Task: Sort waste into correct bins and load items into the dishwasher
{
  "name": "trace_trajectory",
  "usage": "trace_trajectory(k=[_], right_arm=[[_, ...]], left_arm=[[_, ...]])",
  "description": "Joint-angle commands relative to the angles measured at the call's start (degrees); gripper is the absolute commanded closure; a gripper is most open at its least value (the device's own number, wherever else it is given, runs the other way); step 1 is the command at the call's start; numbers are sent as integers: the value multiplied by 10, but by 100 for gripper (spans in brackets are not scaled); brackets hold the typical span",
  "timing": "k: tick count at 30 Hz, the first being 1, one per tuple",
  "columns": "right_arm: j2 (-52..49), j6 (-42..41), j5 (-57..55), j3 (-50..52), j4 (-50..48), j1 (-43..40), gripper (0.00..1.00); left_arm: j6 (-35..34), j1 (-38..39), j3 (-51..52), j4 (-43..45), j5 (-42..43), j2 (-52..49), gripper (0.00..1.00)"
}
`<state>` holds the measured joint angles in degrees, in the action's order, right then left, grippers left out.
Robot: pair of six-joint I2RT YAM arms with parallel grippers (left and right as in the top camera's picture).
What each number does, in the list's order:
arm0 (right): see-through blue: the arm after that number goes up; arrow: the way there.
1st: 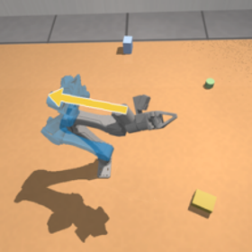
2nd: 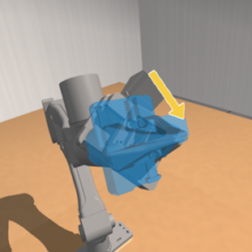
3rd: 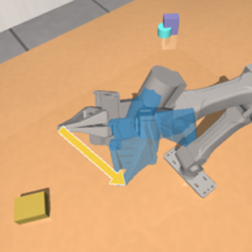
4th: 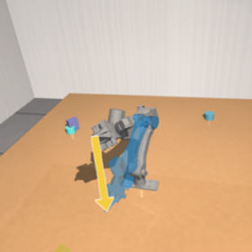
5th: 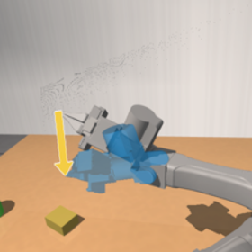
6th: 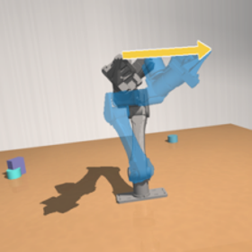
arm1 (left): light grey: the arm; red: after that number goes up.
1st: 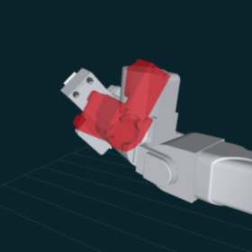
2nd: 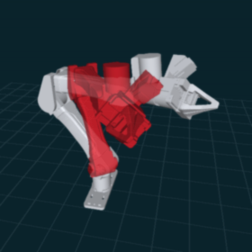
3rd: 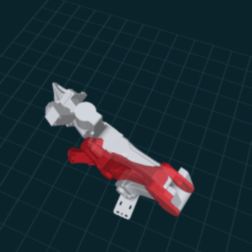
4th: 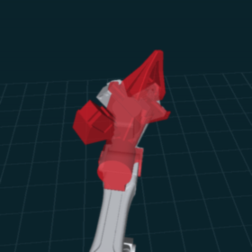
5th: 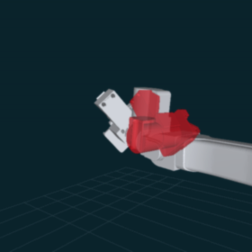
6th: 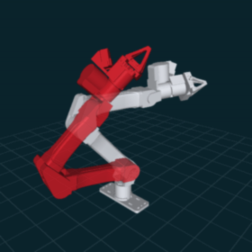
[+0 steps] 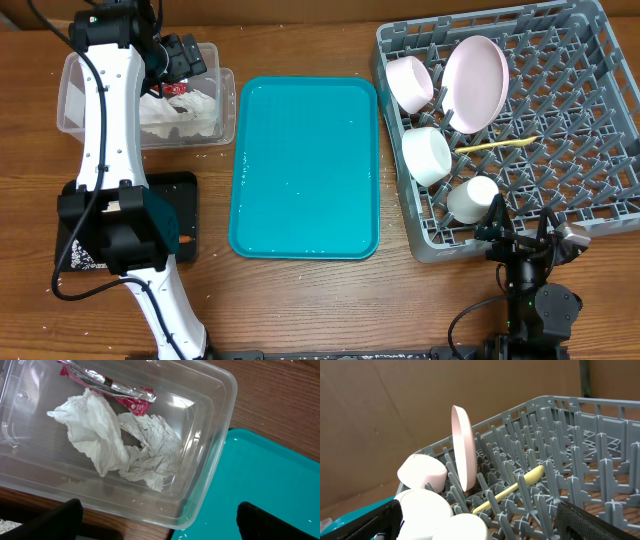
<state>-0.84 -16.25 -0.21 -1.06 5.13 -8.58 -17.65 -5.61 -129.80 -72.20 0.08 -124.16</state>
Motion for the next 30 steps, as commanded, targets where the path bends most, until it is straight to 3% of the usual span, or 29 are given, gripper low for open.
trace_trajectory(k=[1, 4, 6, 9, 19, 23, 30], right_arm=[[7, -1, 3, 6, -4, 0, 0], [7, -1, 3, 6, -4, 0, 0], [7, -1, 3, 6, -4, 0, 0], [7, -1, 3, 6, -4, 0, 0], [7, -1, 3, 6, -4, 0, 0], [7, -1, 3, 6, -4, 0, 0], [7, -1, 3, 6, -4, 0, 0]], left_arm=[[14, 21, -6, 9, -48, 69, 0], [17, 46, 114, 135, -103, 173, 0], [52, 56, 266, 285, -107, 272, 0], [61, 53, 481, 436, -107, 417, 1], [65, 18, 1030, 716, -60, 858, 0], [90, 18, 1171, 784, -61, 979, 0], [134, 18, 1296, 775, -62, 1108, 0]])
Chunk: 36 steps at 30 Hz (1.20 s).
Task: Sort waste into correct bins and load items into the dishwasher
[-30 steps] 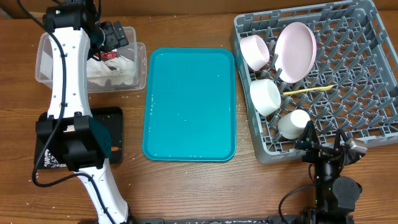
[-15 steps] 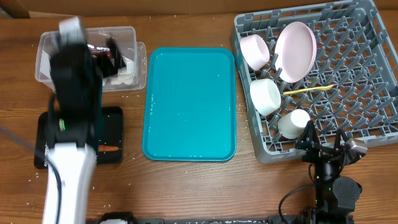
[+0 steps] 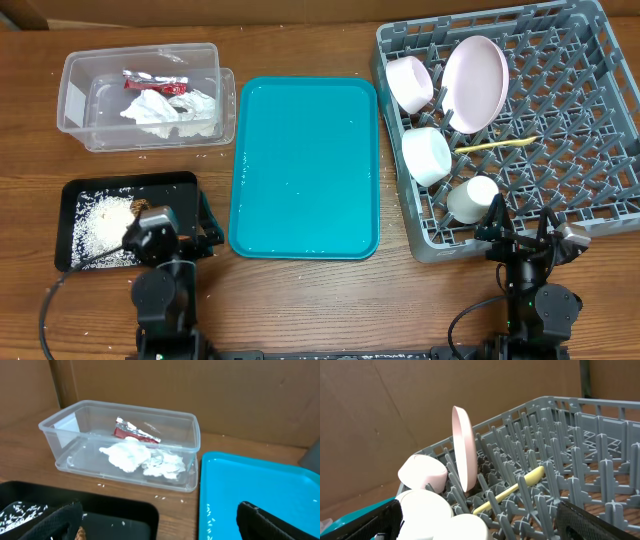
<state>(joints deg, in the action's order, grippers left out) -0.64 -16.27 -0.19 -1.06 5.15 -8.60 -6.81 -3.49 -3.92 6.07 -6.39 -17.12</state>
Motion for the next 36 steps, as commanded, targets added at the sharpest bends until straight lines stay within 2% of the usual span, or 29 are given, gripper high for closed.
trace_trajectory(k=[1, 5, 12, 36], right_arm=[[5, -1, 3, 6, -4, 0, 0], [5, -1, 3, 6, -4, 0, 0], [5, -1, 3, 6, -4, 0, 0], [5, -1, 3, 6, -4, 0, 0]], left_arm=[[26, -3, 37, -28, 2, 46, 0], [26, -2, 37, -95, 3, 68, 0], [26, -2, 37, -87, 3, 170, 0], [26, 2, 37, -99, 4, 169, 0]])
